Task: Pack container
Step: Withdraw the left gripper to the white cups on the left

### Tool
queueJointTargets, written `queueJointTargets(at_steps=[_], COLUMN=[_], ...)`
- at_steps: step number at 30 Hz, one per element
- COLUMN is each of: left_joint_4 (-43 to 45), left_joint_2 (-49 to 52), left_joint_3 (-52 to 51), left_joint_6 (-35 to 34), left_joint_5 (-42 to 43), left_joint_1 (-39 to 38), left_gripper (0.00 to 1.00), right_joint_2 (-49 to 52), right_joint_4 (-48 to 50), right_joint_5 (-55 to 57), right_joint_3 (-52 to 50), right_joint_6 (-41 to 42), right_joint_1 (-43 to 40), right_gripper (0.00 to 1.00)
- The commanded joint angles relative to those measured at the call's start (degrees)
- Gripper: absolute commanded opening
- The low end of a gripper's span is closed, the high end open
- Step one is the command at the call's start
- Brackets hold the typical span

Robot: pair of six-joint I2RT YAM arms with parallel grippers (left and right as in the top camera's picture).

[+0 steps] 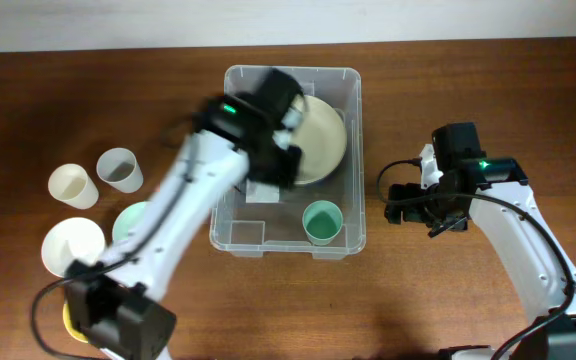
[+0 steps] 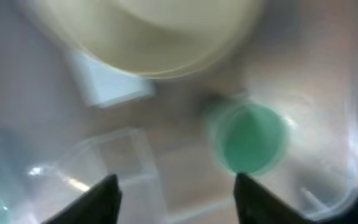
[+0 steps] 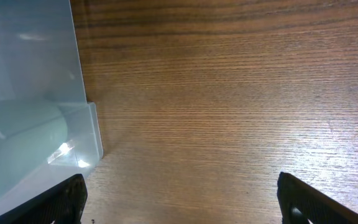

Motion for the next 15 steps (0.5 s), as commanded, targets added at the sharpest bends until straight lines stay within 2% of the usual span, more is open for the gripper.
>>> queueJointTargets(at_steps=[1,4,8,12,15], left_joint_4=[-2.7,-2.4,-0.7,0.2,1.1], left_joint_2=[-4.0,-4.2,-1.4,5.3,11.5], left_joint_3=[5.2,5.2,5.0,5.0,5.0], left_joint_6=[0.0,0.1,1.7,3.2,3.5], left_joint_5=[-12.3,-12.2,-12.2,-11.5,-11.2], left_joint_1=[10.7,19.8,30.3,35.2,35.8], left_gripper=[0.75,0.8,0.8,0.8,0.8], right_joint_2=[0.3,0.3,0.3,0.3,0.3], right_joint_4=[-0.3,-0.3,-0.3,-0.3,-0.4], right_joint_5=[0.6,0.5,0.5,0.5,0.6], right_joint_3=[-0.3,-0.3,-0.3,-0.3,-0.3], right_joint_6=[-0.5,-0.5,-0.5,-0.5,-0.5], right_joint_1=[-0.3,-0.3,-0.3,-0.3,-0.3], right_gripper=[0.93,0.94,0.94,0.94,0.94])
